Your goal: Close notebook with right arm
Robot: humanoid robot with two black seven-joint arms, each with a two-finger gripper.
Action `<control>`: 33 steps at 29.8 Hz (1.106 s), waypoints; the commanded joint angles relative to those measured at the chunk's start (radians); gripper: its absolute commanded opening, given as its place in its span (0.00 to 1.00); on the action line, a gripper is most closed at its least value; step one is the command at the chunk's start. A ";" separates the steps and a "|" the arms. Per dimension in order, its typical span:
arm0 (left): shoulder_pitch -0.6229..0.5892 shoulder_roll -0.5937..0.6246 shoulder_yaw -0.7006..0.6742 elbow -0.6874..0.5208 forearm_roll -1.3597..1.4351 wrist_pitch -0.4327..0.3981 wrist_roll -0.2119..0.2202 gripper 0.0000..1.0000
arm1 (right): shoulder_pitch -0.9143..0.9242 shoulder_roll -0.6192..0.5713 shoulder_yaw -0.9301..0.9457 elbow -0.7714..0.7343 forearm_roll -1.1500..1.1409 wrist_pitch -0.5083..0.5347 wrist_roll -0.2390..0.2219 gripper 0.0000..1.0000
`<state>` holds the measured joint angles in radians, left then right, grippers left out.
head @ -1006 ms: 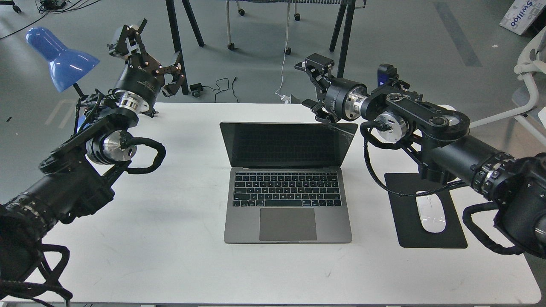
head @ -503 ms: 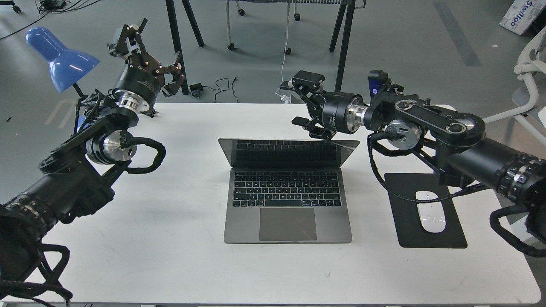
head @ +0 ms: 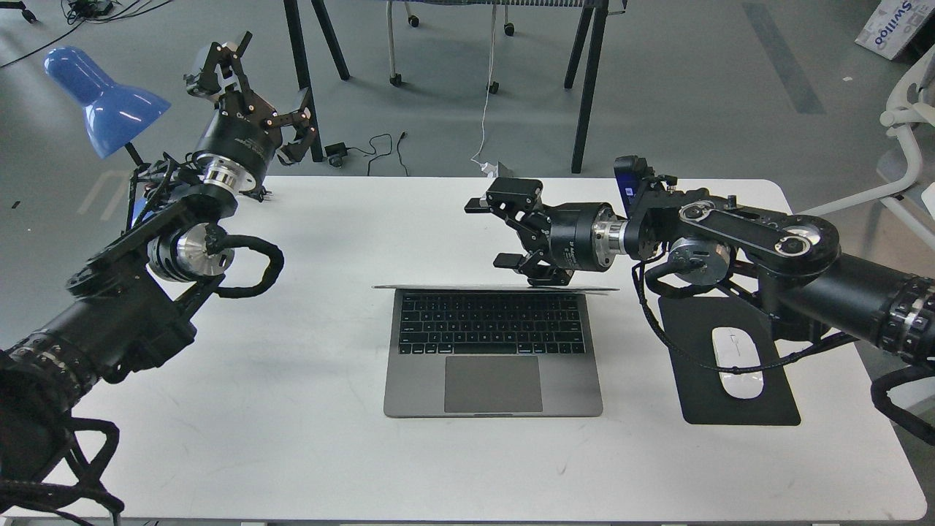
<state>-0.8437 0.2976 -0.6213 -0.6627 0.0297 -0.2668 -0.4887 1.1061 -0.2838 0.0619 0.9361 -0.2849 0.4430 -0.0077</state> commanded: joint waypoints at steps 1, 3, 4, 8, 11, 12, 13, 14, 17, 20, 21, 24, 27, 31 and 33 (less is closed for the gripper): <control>0.000 0.000 0.000 0.000 -0.001 0.000 0.000 1.00 | -0.002 0.000 -0.051 0.001 0.001 -0.001 0.000 1.00; 0.000 0.000 0.000 0.000 -0.001 0.000 0.000 1.00 | -0.006 0.002 -0.079 0.001 0.001 -0.001 0.000 1.00; 0.001 0.000 0.000 0.000 -0.001 0.000 0.000 1.00 | -0.011 0.002 -0.095 0.001 0.001 -0.001 -0.001 1.00; 0.000 -0.002 0.002 0.000 -0.001 0.000 0.000 1.00 | -0.014 0.003 -0.140 0.000 0.000 -0.012 -0.001 1.00; 0.000 -0.002 0.002 0.000 -0.001 0.000 0.000 1.00 | -0.034 0.008 -0.166 -0.003 -0.006 -0.018 -0.001 1.00; 0.000 -0.002 0.002 0.000 -0.001 0.000 0.000 1.00 | -0.038 0.009 -0.174 -0.005 -0.016 -0.020 -0.001 1.00; 0.000 -0.002 0.002 0.000 -0.001 0.000 0.000 1.00 | -0.043 0.011 -0.177 -0.005 -0.019 -0.021 -0.001 1.00; 0.000 -0.002 0.002 0.001 -0.001 0.000 0.000 1.00 | -0.049 0.012 -0.178 -0.005 -0.023 -0.021 -0.003 1.00; 0.000 -0.002 0.002 0.000 -0.001 0.000 0.000 1.00 | -0.058 0.012 -0.180 -0.011 -0.025 -0.029 -0.009 1.00; 0.000 -0.002 0.002 0.002 -0.001 0.000 0.000 1.00 | -0.074 0.011 -0.182 -0.014 -0.026 -0.041 -0.015 1.00; 0.000 -0.002 0.002 0.000 -0.001 0.000 0.000 1.00 | -0.078 0.009 -0.182 -0.016 -0.031 -0.041 -0.015 1.00; 0.000 -0.002 0.002 0.002 -0.001 0.000 0.000 1.00 | -0.094 0.009 -0.183 -0.046 -0.054 -0.041 -0.015 1.00; 0.000 -0.002 0.002 0.002 -0.001 0.000 0.000 1.00 | -0.101 0.012 -0.188 -0.075 -0.059 -0.041 -0.015 1.00; 0.000 -0.002 0.002 0.001 -0.001 0.000 0.000 1.00 | -0.111 0.014 -0.200 -0.094 -0.059 -0.043 -0.015 1.00; 0.000 -0.002 0.002 0.000 -0.001 0.000 0.000 1.00 | -0.111 0.014 -0.200 -0.095 -0.059 -0.043 -0.015 1.00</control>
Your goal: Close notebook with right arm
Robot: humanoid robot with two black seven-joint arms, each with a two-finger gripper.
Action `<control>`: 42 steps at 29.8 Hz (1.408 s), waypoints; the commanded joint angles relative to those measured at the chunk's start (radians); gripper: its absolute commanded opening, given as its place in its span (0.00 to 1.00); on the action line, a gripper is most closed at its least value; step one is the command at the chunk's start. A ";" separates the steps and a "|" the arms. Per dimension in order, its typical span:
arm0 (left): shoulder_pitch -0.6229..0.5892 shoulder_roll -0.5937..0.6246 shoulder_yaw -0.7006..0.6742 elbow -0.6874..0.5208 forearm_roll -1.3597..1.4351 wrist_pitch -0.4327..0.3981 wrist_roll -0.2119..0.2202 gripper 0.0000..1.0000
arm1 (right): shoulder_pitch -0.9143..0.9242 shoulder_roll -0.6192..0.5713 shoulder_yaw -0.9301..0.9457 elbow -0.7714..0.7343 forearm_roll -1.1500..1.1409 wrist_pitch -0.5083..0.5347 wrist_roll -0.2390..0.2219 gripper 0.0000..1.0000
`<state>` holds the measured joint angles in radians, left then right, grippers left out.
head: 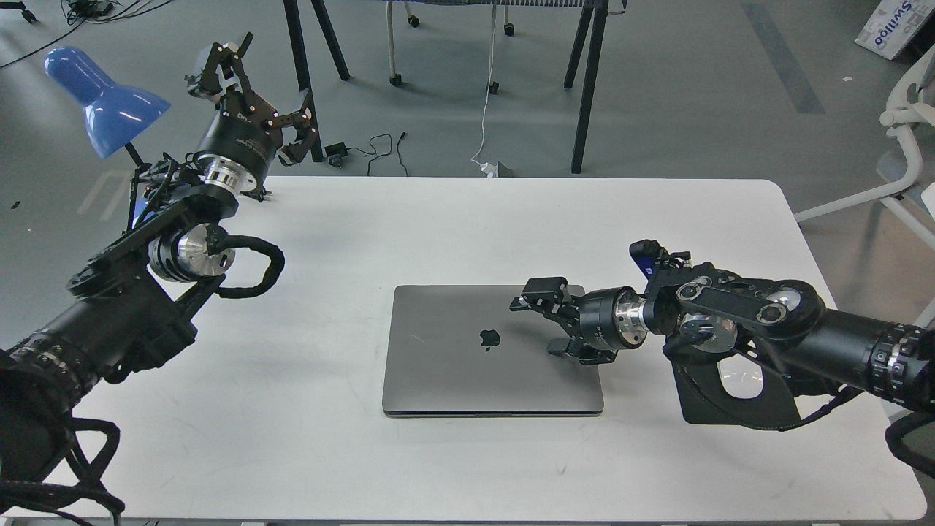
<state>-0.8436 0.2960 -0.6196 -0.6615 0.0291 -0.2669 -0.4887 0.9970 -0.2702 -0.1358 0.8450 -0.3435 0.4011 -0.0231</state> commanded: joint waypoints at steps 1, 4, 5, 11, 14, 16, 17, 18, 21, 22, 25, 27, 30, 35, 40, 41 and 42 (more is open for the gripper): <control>0.000 0.000 0.000 0.000 0.000 0.000 0.000 1.00 | 0.000 0.000 -0.002 -0.004 0.001 0.001 0.000 1.00; 0.000 0.000 0.000 0.000 0.000 0.000 0.000 1.00 | 0.003 0.000 -0.001 -0.003 0.003 0.001 0.000 1.00; 0.000 0.000 0.000 0.000 0.000 0.000 0.000 1.00 | 0.006 0.000 0.001 -0.001 0.003 0.001 0.000 1.00; 0.000 0.000 0.000 -0.001 0.000 0.000 0.000 1.00 | 0.072 -0.009 0.036 -0.006 0.005 0.001 0.002 1.00; 0.000 0.000 0.000 -0.001 0.000 0.000 0.000 1.00 | 0.104 -0.012 0.091 -0.012 0.005 -0.002 0.002 1.00; 0.000 0.000 0.000 0.000 0.000 0.000 0.000 1.00 | 0.123 -0.012 0.168 -0.050 0.005 -0.010 0.002 1.00; 0.000 0.000 0.000 0.000 0.000 0.000 0.000 1.00 | 0.126 -0.011 0.218 -0.073 0.005 -0.016 0.006 1.00; 0.000 0.000 0.000 0.000 0.000 0.000 0.000 1.00 | 0.124 -0.009 0.281 -0.104 0.005 -0.022 0.009 1.00; 0.000 0.000 0.000 -0.001 0.000 0.000 0.000 1.00 | 0.120 0.000 0.492 -0.196 0.008 -0.019 0.009 1.00; 0.000 0.000 0.000 0.000 0.000 0.000 0.000 1.00 | 0.120 0.002 0.562 -0.222 0.011 -0.013 0.011 1.00; 0.000 0.000 0.000 -0.001 0.000 0.000 0.000 1.00 | 0.115 0.002 0.718 -0.250 0.015 -0.016 0.014 1.00; 0.000 0.000 0.000 0.000 0.000 0.000 0.000 1.00 | 0.109 0.002 0.832 -0.250 0.020 -0.022 0.018 1.00; 0.000 0.000 0.000 -0.001 0.000 0.000 0.000 1.00 | 0.062 0.003 0.990 -0.247 0.021 -0.024 0.019 1.00; 0.000 0.000 0.000 -0.001 0.000 0.000 0.000 1.00 | -0.012 0.019 1.182 -0.230 0.052 -0.019 0.017 1.00; 0.000 0.000 0.000 0.000 0.000 0.000 0.000 1.00 | -0.073 0.019 1.211 -0.178 0.228 -0.015 0.017 1.00; 0.000 0.000 0.000 0.000 0.000 0.000 0.000 1.00 | -0.081 0.019 1.211 -0.175 0.254 -0.013 0.017 1.00; 0.000 0.000 0.000 -0.001 0.000 0.000 0.000 1.00 | -0.090 0.020 1.210 -0.173 0.264 -0.015 0.017 1.00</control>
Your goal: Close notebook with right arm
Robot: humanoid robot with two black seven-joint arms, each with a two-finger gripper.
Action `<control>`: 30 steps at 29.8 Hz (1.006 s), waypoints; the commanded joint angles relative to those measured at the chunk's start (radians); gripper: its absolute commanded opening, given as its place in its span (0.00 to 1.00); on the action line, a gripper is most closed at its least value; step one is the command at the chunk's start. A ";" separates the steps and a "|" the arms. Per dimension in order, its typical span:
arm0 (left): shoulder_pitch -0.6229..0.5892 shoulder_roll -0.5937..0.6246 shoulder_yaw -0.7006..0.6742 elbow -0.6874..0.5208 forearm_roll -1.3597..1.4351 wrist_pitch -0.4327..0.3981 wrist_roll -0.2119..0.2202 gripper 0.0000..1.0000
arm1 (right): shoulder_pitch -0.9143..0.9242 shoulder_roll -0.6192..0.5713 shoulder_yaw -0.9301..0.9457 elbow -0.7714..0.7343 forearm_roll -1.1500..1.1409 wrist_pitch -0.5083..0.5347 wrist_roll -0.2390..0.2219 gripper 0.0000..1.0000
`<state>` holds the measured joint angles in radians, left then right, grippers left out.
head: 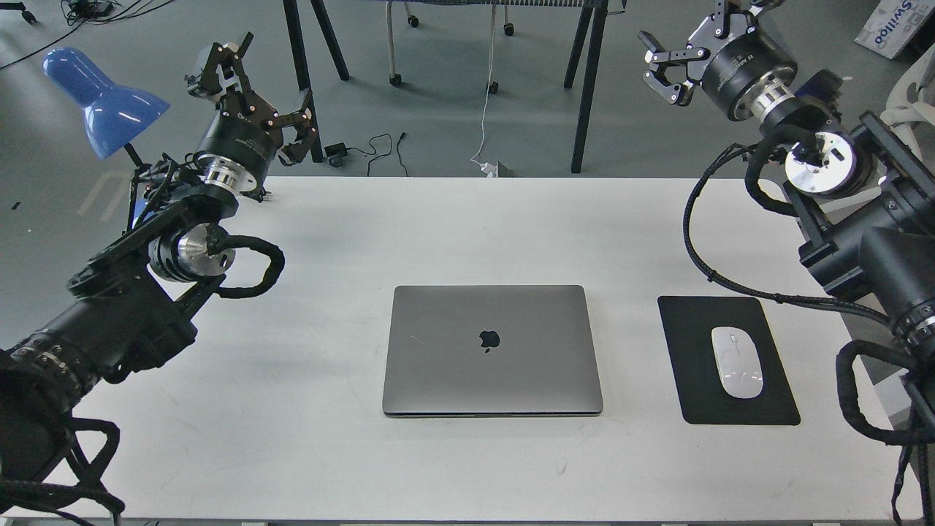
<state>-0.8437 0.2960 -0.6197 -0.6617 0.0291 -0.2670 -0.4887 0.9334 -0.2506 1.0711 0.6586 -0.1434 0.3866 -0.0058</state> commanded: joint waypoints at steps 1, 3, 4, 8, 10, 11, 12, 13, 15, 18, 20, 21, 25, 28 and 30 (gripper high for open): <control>0.000 0.000 0.000 -0.001 0.000 0.000 0.000 1.00 | -0.036 0.001 0.003 0.018 0.071 0.001 0.000 1.00; 0.000 0.000 0.000 -0.001 0.000 0.000 0.000 1.00 | -0.062 0.004 0.003 0.033 0.076 0.002 0.000 1.00; 0.000 0.000 0.000 -0.001 0.000 0.000 0.000 1.00 | -0.077 0.004 0.003 0.048 0.077 0.005 0.000 1.00; 0.000 0.000 0.000 0.001 0.000 0.000 0.000 1.00 | -0.139 0.005 0.006 0.117 0.077 0.006 0.001 1.00; 0.000 0.000 0.000 -0.001 0.000 0.000 0.000 1.00 | -0.163 0.007 0.007 0.141 0.079 0.009 0.001 1.00; 0.000 0.000 0.000 -0.001 0.000 0.000 0.000 1.00 | -0.172 0.011 0.012 0.144 0.079 0.009 0.001 1.00; 0.000 0.000 0.000 -0.001 0.000 0.000 0.000 1.00 | -0.174 0.022 0.021 0.142 0.079 0.009 0.001 1.00; 0.000 0.000 0.000 -0.001 0.000 0.000 0.000 1.00 | -0.179 0.034 0.032 0.142 0.077 0.009 0.001 1.00; 0.000 0.000 0.000 -0.001 0.000 0.000 0.000 1.00 | -0.186 0.047 0.052 0.138 0.077 0.008 0.001 1.00; 0.000 0.000 0.000 -0.001 0.000 0.000 0.000 1.00 | -0.188 0.047 0.056 0.138 0.077 0.005 0.001 1.00; 0.000 0.000 0.000 -0.001 0.000 -0.001 0.000 1.00 | -0.188 0.047 0.056 0.138 0.077 0.005 0.001 1.00; 0.000 0.000 0.000 -0.001 0.000 -0.001 0.000 1.00 | -0.188 0.047 0.056 0.138 0.077 0.005 0.001 1.00; 0.000 0.000 0.000 -0.001 0.000 -0.001 0.000 1.00 | -0.186 0.047 0.059 0.138 0.077 0.005 0.001 1.00; 0.000 0.000 0.000 -0.001 0.000 0.000 0.000 1.00 | -0.188 0.048 0.059 0.138 0.077 0.003 0.001 1.00; 0.000 0.000 0.000 -0.001 0.000 -0.001 0.000 1.00 | -0.188 0.048 0.058 0.136 0.077 0.003 0.001 1.00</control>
<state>-0.8437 0.2960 -0.6197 -0.6625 0.0291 -0.2684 -0.4887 0.7460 -0.2027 1.1303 0.7958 -0.0660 0.3900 -0.0045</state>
